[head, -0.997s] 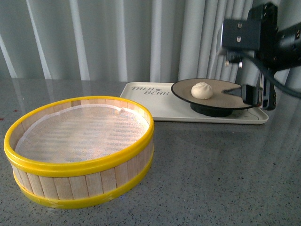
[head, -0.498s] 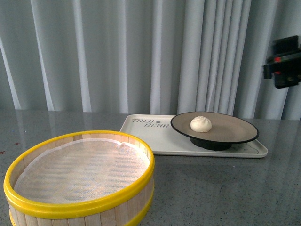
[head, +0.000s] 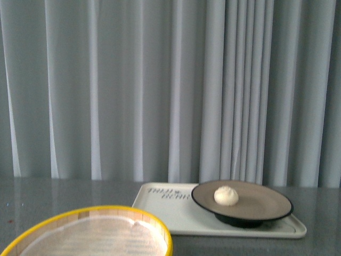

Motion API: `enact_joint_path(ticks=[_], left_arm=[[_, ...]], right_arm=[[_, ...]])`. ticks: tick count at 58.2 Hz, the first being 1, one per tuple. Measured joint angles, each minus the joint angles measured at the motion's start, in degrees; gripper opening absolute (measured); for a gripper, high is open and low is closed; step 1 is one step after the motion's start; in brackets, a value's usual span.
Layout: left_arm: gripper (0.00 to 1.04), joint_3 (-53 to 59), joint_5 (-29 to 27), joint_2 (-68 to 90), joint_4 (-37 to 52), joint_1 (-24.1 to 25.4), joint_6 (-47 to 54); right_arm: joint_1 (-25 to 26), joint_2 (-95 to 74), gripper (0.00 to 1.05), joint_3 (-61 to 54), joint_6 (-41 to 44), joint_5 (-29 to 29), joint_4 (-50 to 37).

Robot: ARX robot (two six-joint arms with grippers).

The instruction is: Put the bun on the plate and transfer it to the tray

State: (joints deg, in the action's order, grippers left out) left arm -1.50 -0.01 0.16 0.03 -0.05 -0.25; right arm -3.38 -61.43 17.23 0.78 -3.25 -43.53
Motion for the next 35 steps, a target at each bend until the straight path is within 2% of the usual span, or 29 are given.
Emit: enact_joint_path(ticks=[3, 24, 35], left_arm=[[0.98, 0.0, 0.0, 0.0, 0.0, 0.0, 0.0], [0.98, 0.0, 0.0, 0.0, 0.0, 0.0, 0.0], [0.98, 0.0, 0.0, 0.0, 0.0, 0.0, 0.0]], right_arm=[[1.9, 2.0, 0.02, -2.0, 0.0, 3.0, 0.0], [3.3, 13.5, 0.02, -10.2, -0.1, 3.1, 3.1], [3.3, 21.5, 0.02, -13.3, -0.1, 3.1, 8.1]])
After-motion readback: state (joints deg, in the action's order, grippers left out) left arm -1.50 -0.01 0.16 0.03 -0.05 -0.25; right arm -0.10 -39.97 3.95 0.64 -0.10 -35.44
